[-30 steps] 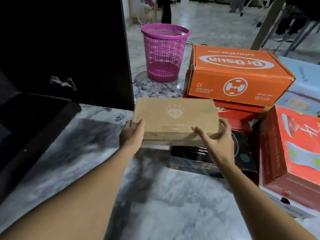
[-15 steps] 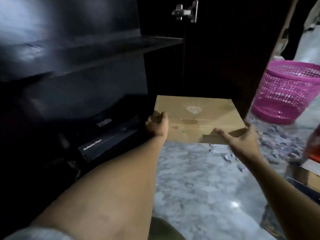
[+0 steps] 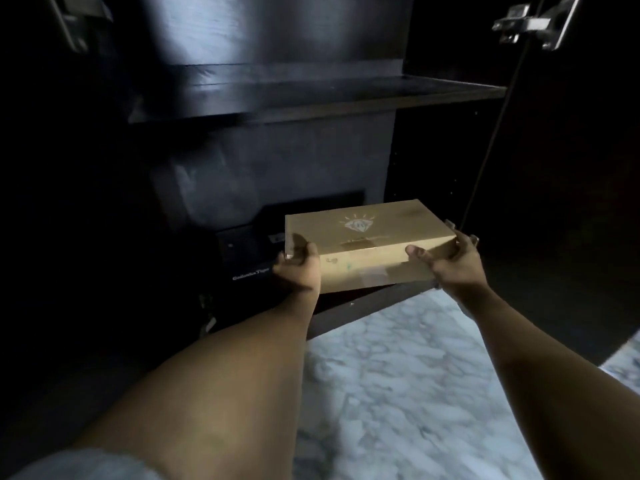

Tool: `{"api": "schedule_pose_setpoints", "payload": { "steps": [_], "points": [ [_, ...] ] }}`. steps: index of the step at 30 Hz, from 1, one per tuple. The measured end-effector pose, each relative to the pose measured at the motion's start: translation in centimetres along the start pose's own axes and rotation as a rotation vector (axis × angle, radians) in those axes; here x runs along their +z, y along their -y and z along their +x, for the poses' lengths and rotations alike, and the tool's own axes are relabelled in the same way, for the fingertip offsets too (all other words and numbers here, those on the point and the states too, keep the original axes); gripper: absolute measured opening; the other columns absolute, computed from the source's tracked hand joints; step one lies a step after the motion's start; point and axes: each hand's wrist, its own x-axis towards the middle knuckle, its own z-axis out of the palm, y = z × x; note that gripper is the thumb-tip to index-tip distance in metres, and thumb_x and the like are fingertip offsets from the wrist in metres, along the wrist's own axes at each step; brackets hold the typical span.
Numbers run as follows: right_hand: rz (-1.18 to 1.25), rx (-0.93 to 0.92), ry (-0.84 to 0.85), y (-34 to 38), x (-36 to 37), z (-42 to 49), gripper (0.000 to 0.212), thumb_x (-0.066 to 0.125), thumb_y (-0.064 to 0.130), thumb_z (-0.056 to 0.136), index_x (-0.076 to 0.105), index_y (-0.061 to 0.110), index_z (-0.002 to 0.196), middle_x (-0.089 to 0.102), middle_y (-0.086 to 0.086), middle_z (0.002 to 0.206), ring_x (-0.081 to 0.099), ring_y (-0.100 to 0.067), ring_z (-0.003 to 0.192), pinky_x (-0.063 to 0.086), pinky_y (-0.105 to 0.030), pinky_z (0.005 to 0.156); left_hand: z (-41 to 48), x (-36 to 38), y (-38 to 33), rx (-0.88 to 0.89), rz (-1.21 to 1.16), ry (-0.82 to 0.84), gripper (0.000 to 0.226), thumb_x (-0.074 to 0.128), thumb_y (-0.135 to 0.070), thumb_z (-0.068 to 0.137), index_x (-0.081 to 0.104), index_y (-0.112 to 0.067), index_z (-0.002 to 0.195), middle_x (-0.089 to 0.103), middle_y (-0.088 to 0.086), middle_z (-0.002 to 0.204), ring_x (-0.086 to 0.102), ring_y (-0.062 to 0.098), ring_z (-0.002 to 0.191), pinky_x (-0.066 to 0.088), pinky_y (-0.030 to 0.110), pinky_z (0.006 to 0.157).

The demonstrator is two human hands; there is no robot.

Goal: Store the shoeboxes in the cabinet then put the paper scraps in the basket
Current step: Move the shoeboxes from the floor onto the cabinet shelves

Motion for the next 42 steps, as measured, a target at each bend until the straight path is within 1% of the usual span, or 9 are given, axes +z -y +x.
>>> {"api": "schedule_pose_setpoints", "payload": {
  "steps": [4, 6, 13, 18, 21, 28, 32, 35, 42],
  "points": [
    [0.001, -0.013, 0.075, -0.8, 4.4, 3.3, 0.079, 0.088, 0.023, 0.072, 0.045, 0.009, 0.136, 0.062, -0.001, 0.124, 0.060, -0.014, 0.110, 0.050, -0.034, 0.101, 2.0, -1.2, 0.0, 0.053, 0.219, -0.101, 0.060, 0.060, -0.039, 0.088, 0.058, 0.006, 0.127, 0.063, 0.022, 0.126, 0.056, 0.036, 0.120, 0.040, 0.023, 0.092],
    [0.026, -0.007, 0.105, -1.0, 6.5, 4.7, 0.078, 0.083, 0.016, 0.077, 0.038, 0.006, 0.140, 0.056, -0.002, 0.125, 0.055, -0.014, 0.112, 0.045, -0.023, 0.097, 3.9, -1.4, 0.5, 0.064, 0.352, -0.119, 0.056, 0.057, -0.041, 0.091, 0.058, -0.002, 0.131, 0.060, 0.019, 0.131, 0.053, 0.036, 0.123, 0.038, 0.033, 0.100],
    [0.083, 0.023, 0.119, -2.0, 12.8, 7.8, 0.083, 0.080, 0.016, 0.081, 0.028, 0.009, 0.145, 0.050, -0.006, 0.132, 0.051, -0.019, 0.120, 0.043, -0.028, 0.101, 9.8, -1.4, 2.2, 0.172, 0.411, 0.027, 0.069, 0.059, -0.043, 0.091, 0.035, -0.012, 0.148, 0.050, 0.016, 0.140, 0.049, 0.037, 0.127, 0.042, 0.043, 0.105],
    [0.006, 0.021, 0.055, -1.9, 16.4, 8.0, 0.088, 0.080, 0.030, 0.081, 0.028, 0.013, 0.150, 0.036, -0.014, 0.146, 0.045, -0.029, 0.130, 0.036, -0.028, 0.104, 11.2, -2.7, 2.1, 0.737, 1.230, 0.125, 0.075, 0.044, -0.048, 0.094, 0.008, -0.023, 0.156, 0.006, 0.015, 0.162, 0.003, 0.036, 0.149, 0.005, 0.054, 0.119],
    [-0.084, -0.020, -0.054, -1.9, 16.9, 7.0, 0.089, 0.076, 0.035, 0.083, 0.024, 0.013, 0.152, 0.025, -0.016, 0.150, 0.043, -0.035, 0.131, 0.038, -0.035, 0.104, 11.0, -2.7, 2.8, 0.912, 1.460, 0.315, 0.078, 0.043, -0.050, 0.093, 0.003, -0.026, 0.155, -0.002, 0.015, 0.163, -0.005, 0.036, 0.149, -0.003, 0.057, 0.118],
    [-0.183, -0.064, 0.051, -2.1, 17.7, 7.1, 0.084, 0.074, 0.035, 0.085, 0.026, 0.016, 0.151, 0.026, -0.012, 0.150, 0.042, -0.033, 0.132, 0.039, -0.042, 0.105, 10.5, 0.0, 3.1, 0.728, 1.531, 0.300, 0.094, 0.053, -0.050, 0.089, -0.011, -0.026, 0.154, -0.012, 0.016, 0.162, -0.014, 0.037, 0.148, -0.010, 0.058, 0.115],
    [-0.128, -0.013, 0.237, -1.2, 18.2, 7.9, 0.082, 0.078, 0.034, 0.079, 0.037, 0.013, 0.147, 0.041, -0.011, 0.145, 0.048, -0.027, 0.128, 0.040, -0.036, 0.111, 11.7, 1.3, 1.7, 0.549, 1.584, 0.381, 0.103, 0.058, -0.046, 0.083, -0.017, -0.030, 0.153, -0.022, 0.014, 0.160, -0.021, 0.036, 0.147, -0.010, 0.058, 0.116],
    [-0.109, 0.012, 0.347, -1.2, 19.0, 8.8, 0.057, 0.073, 0.016, 0.086, 0.044, 0.011, 0.134, 0.056, -0.003, 0.121, 0.054, -0.016, 0.112, 0.041, -0.019, 0.095, 13.2, 1.6, 0.6, 0.449, 1.591, 0.439, 0.107, 0.060, -0.043, 0.078, -0.017, -0.033, 0.152, -0.024, 0.011, 0.160, -0.023, 0.033, 0.147, -0.005, 0.058, 0.116],
    [-0.187, 0.042, 0.444, -1.2, 20.4, 9.9, 0.062, 0.069, 0.029, 0.088, 0.039, 0.027, 0.142, 0.059, -0.002, 0.128, 0.051, -0.025, 0.125, 0.038, -0.042, 0.111, 14.5, 1.1, -1.0, 0.360, 1.571, 0.502, 0.104, 0.060, -0.029, 0.079, -0.013, -0.036, 0.153, -0.025, 0.008, 0.160, -0.025, 0.029, 0.147, -0.007, 0.053, 0.116]
  ]
}}
